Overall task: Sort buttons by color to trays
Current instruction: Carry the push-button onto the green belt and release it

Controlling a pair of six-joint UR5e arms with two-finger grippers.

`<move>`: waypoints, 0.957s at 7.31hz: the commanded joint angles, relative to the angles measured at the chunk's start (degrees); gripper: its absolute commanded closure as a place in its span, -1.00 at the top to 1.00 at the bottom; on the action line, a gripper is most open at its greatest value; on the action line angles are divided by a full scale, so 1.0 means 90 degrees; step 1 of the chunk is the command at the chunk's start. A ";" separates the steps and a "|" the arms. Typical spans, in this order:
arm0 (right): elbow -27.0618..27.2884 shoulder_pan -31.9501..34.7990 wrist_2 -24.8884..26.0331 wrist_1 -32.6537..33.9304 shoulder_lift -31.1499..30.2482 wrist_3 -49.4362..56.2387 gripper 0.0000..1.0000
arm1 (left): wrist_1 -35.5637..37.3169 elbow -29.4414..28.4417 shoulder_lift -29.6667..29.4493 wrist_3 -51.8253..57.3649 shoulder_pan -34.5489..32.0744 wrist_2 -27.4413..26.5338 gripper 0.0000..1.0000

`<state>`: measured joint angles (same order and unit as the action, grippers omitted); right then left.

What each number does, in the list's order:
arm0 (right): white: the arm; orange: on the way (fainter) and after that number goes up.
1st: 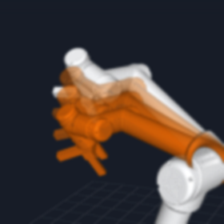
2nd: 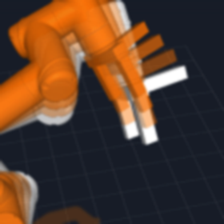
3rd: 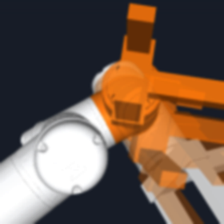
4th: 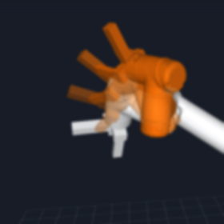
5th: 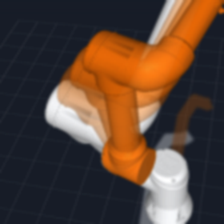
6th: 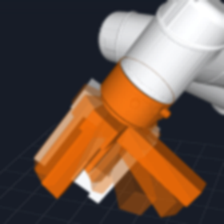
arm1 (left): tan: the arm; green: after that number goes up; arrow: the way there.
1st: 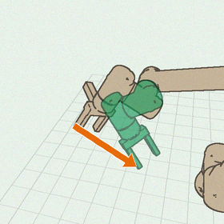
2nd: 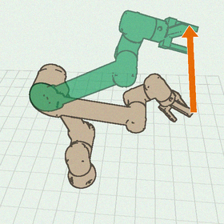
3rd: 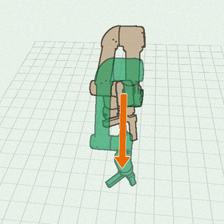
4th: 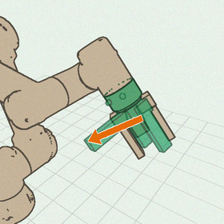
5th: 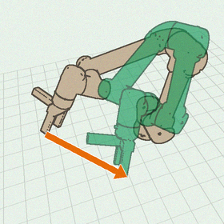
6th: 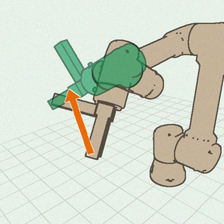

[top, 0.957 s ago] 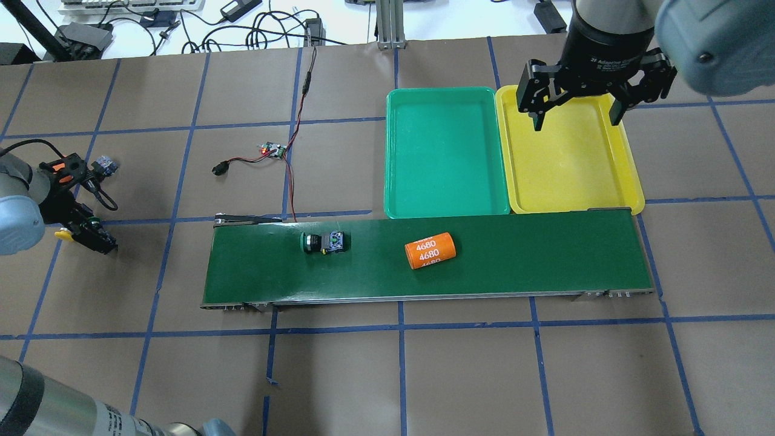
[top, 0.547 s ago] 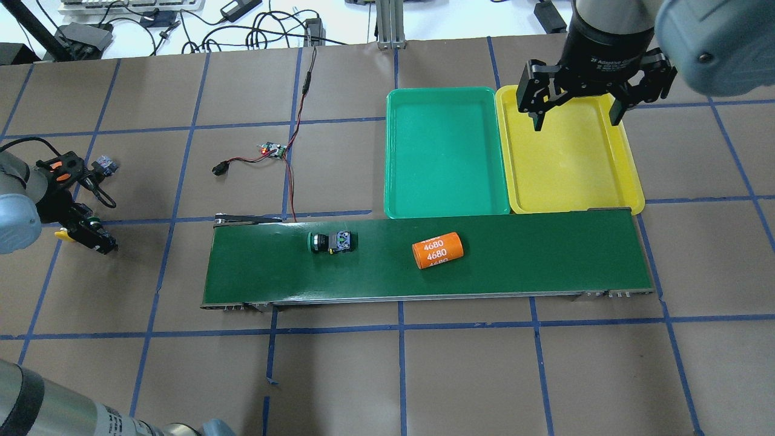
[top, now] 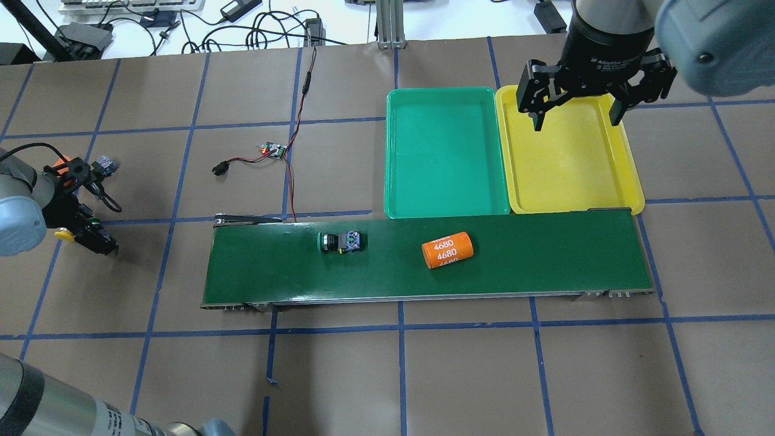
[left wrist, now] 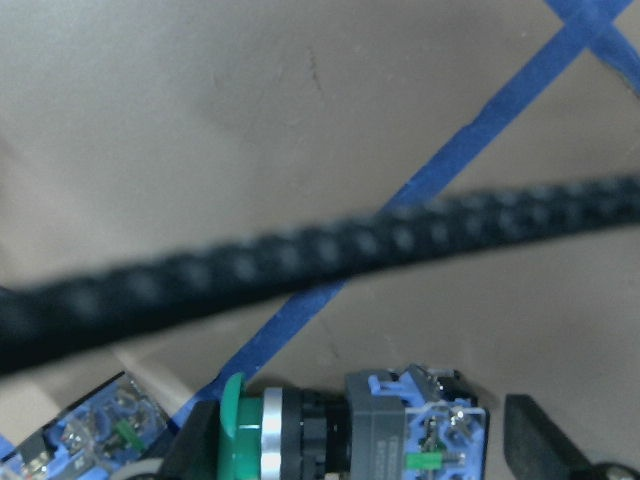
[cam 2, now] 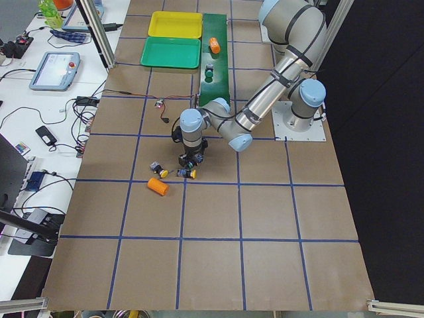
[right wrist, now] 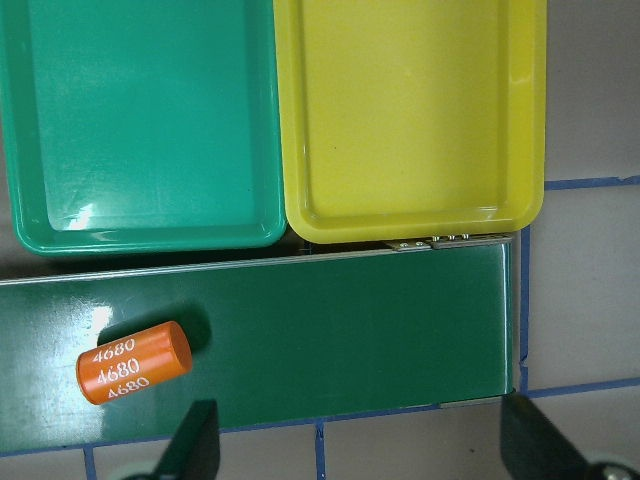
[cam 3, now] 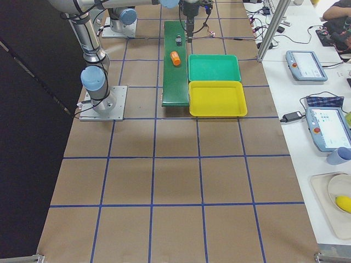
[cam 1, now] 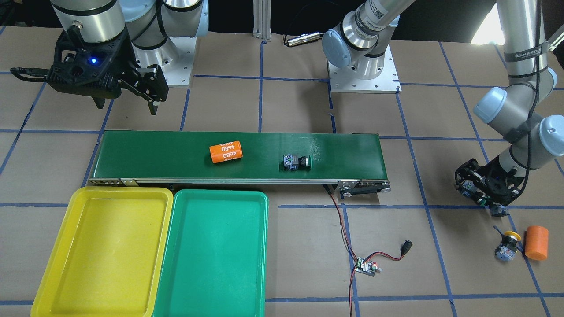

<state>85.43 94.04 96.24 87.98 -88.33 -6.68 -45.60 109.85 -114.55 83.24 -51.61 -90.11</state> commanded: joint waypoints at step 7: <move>0.0098 -0.0010 0.0000 0.0039 -0.0010 0.0000 1.00 | -0.1639 0.0061 0.1495 -0.5471 -0.1792 0.0002 -0.78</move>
<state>86.34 93.96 96.24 88.30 -88.42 -6.68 -57.05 110.27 -104.58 45.27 -63.02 -90.11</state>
